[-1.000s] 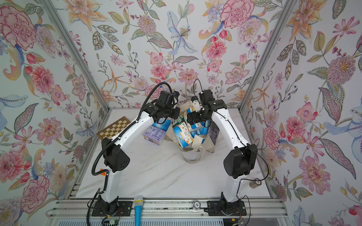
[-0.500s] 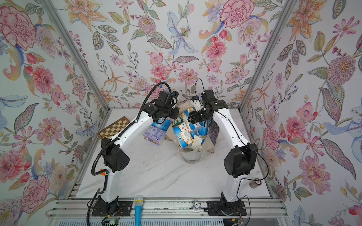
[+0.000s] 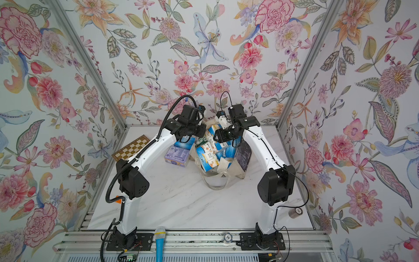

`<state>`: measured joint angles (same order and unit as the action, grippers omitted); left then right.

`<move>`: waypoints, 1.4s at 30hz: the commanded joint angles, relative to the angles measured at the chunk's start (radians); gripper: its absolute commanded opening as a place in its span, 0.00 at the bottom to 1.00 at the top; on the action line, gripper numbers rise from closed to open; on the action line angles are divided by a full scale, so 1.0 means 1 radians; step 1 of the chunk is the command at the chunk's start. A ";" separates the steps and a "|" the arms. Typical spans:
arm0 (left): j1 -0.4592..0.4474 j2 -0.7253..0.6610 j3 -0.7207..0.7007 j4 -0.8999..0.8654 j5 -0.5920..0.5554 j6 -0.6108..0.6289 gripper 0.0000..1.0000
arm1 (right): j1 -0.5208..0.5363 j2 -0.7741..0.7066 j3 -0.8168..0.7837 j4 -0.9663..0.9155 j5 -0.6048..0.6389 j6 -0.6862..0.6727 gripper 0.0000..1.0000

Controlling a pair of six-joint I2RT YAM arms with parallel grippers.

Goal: Put tissues into the canvas bag
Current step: Place the pack of facial tissues in the canvas bag.

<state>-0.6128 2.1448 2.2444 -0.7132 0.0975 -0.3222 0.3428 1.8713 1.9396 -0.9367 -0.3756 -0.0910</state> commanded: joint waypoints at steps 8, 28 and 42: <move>0.022 -0.042 -0.026 -0.002 0.008 -0.010 0.14 | 0.132 -0.242 -0.333 0.425 0.301 -0.218 0.52; 0.067 -0.060 -0.059 0.046 0.098 -0.060 0.14 | 0.096 -0.578 -0.960 1.331 0.246 -0.561 0.54; 0.083 -0.051 -0.062 0.069 0.149 -0.098 0.14 | 0.086 -0.437 -1.001 1.479 0.125 -0.731 0.55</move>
<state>-0.5488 2.1204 2.1948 -0.6605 0.2420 -0.4091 0.4301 1.4235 0.9474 0.4923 -0.1982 -0.7715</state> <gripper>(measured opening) 0.143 0.548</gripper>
